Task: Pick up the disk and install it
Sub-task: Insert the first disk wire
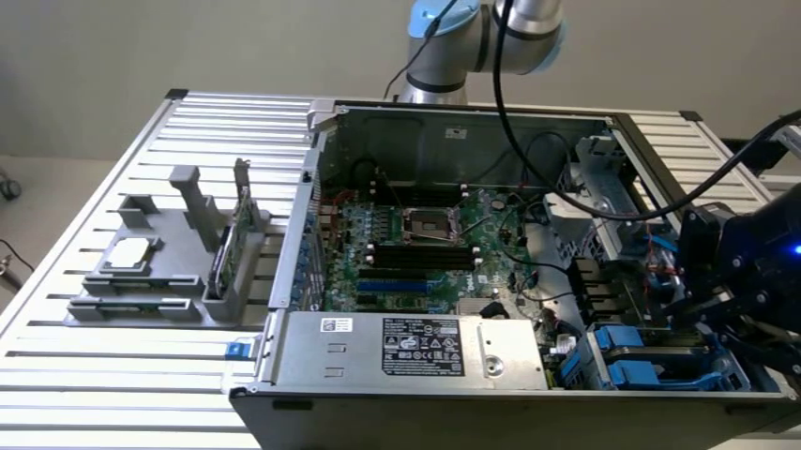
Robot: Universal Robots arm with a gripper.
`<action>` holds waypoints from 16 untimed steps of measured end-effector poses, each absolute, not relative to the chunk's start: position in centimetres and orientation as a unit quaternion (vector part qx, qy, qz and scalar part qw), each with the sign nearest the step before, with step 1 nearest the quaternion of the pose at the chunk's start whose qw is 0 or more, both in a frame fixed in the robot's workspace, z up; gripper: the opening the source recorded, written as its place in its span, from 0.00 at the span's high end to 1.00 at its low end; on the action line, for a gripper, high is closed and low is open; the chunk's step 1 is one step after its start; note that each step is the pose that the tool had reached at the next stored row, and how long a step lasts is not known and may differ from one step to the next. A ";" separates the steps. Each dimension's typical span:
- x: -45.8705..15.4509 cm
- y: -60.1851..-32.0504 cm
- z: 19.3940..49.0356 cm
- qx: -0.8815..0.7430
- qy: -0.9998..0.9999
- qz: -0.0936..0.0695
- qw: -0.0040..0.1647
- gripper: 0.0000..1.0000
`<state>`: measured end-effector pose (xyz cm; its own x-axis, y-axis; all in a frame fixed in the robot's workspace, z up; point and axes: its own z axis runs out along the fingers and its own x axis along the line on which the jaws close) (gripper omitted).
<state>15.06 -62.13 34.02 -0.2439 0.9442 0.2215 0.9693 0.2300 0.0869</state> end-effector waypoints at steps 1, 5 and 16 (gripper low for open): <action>15.0 -62.1 34.0 -0.612 -0.782 -0.100 0.058 0.84; 15.0 -62.1 34.0 -0.617 -0.780 -0.092 0.052 0.84; 15.0 -62.1 34.5 -0.637 -0.765 -0.086 0.047 0.84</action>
<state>15.04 -62.14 34.53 -0.1844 0.9661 0.1807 0.9821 0.1740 0.0721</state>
